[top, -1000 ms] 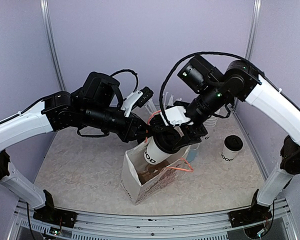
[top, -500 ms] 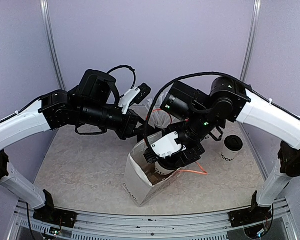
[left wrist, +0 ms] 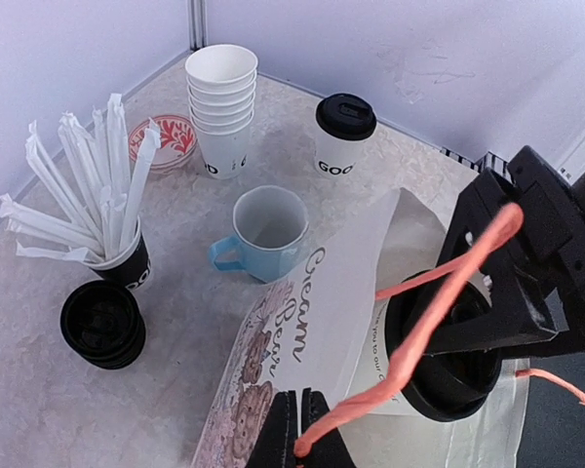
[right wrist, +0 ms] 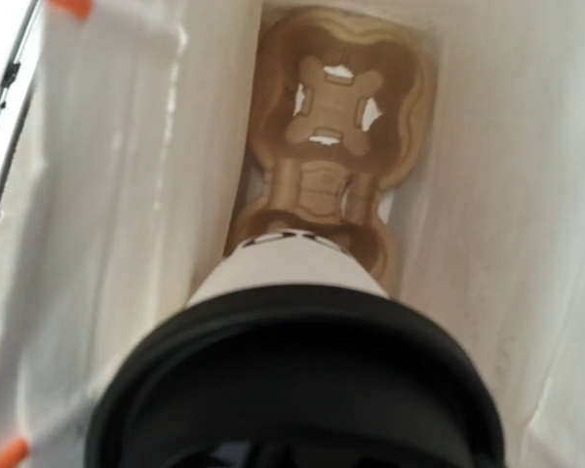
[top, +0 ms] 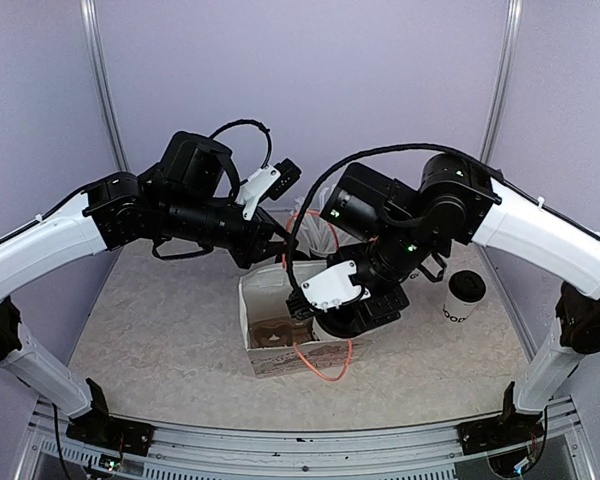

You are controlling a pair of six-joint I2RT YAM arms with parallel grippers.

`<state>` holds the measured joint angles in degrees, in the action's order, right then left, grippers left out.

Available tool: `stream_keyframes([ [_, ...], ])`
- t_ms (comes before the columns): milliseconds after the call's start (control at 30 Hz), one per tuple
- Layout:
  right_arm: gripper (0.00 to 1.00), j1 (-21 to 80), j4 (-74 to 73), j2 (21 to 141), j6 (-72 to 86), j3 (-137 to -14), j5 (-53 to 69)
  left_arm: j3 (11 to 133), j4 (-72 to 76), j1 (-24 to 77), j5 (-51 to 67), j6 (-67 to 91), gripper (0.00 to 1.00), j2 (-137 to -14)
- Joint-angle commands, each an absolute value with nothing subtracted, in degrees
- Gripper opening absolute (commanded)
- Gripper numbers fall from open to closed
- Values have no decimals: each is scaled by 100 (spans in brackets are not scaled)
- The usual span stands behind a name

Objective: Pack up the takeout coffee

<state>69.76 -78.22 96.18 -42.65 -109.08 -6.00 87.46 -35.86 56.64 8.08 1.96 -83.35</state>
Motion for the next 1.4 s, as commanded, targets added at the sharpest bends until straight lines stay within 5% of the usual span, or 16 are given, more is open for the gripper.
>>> stream_keyframes([
  [0, 0, 7050, -7903, 9624, -3958, -10854, -659, 9067, -3797, 5645, 1117, 92, 11, -8407],
  [233, 0, 7330, -7906, 9356, -3698, -10298, -942, 9472, -3903, 6383, 990, 20, 63, -8071],
  [367, 0, 7355, -7907, 9179, -3737, -9973, -1171, 9333, -3512, 6349, 932, -101, 76, -7664],
  [667, 0, 7410, -7870, 8900, -3658, -9485, -814, 7609, -2205, 4613, 756, 924, 72, -7820],
  [1367, 0, 7497, -5679, 7313, -4344, -7021, -1030, 6933, -1282, 4570, 1785, 1138, 67, -9475],
])
